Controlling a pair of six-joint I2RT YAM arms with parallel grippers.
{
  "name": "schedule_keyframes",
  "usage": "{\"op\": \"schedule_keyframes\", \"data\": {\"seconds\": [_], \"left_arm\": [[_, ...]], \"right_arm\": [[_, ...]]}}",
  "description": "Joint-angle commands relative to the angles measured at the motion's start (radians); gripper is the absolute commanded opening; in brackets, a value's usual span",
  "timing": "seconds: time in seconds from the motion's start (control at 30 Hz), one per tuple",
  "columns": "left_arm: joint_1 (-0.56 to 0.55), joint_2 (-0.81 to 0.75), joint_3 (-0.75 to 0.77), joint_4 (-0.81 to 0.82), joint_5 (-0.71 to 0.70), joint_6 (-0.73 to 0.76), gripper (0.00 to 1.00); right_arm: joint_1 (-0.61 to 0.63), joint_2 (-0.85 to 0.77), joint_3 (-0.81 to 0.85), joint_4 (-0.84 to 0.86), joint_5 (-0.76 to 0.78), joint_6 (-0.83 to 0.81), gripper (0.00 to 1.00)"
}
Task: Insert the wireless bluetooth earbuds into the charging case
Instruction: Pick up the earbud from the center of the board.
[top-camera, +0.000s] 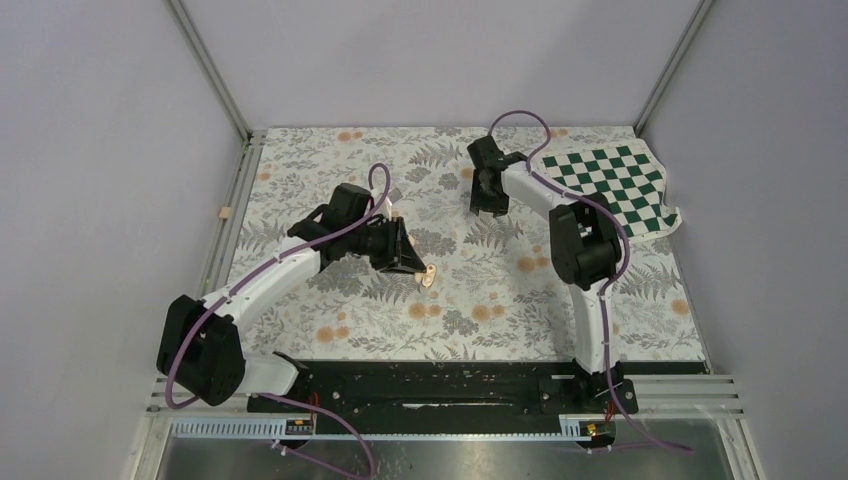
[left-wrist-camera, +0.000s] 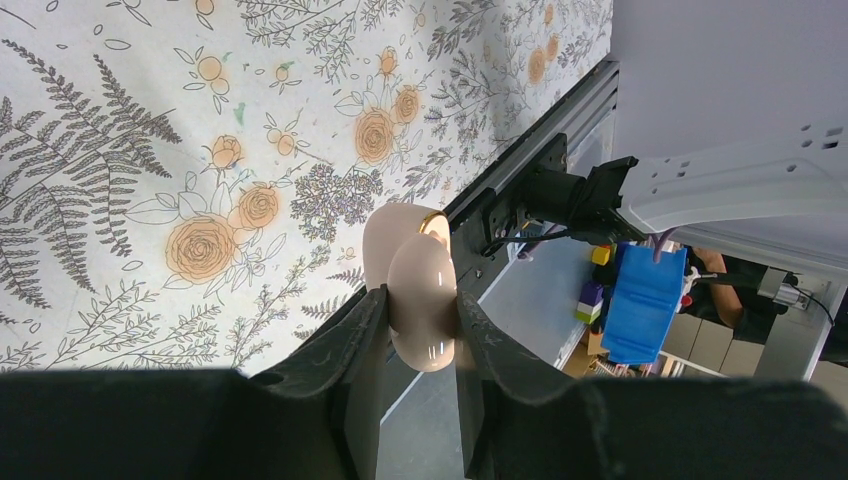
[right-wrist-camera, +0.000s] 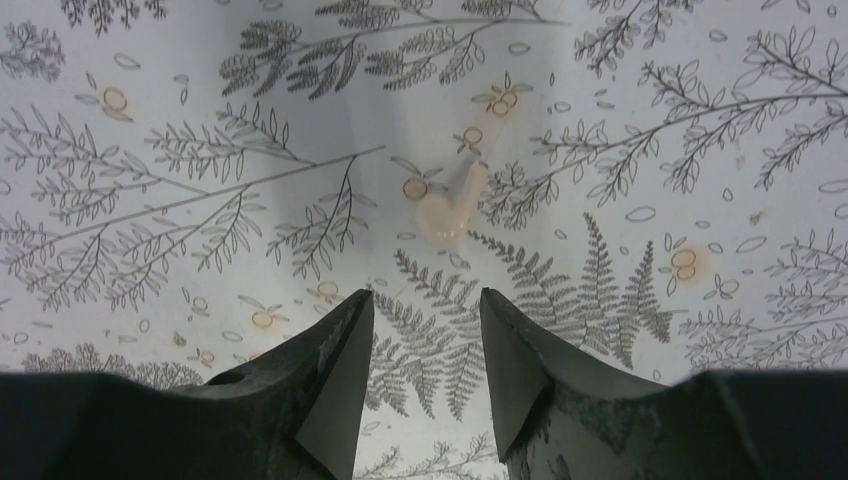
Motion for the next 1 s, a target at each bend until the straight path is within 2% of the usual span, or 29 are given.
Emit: {"op": "schedule_keyframes", "data": {"seconds": [0.0,0.23,0.5,0.7,0.8,0.97], "left_arm": [[0.002,0.004,0.003,0.057,0.025,-0.003,0.19],[0.002,0.011,-0.003,0.076,0.043,-0.012,0.18],[0.001,0.021,0.005,0.076,0.043,-0.014,0.19],[0.002,0.019,0.006,0.076,0.043,-0.016,0.19],[0.002,0.022,0.004,0.075,0.043,-0.014,0.19],[0.002,0.033,0.011,0.075,0.053,-0.01,0.19]], "right_arm": [[-0.02,0.054,0.091,-0.052,0.002,-0.022,0.51],[-0.034,0.118,0.154,-0.071,-0.016,-0.024,0.5],[-0.034,0.126,0.146,-0.061,-0.019,-0.021,0.47],[-0.038,0.131,0.15,-0.048,-0.024,-0.021,0.41],[-0.041,0.14,0.157,-0.045,-0.029,-0.019,0.34],[-0.044,0.147,0.168,-0.046,-0.029,-0.019,0.33]]}}
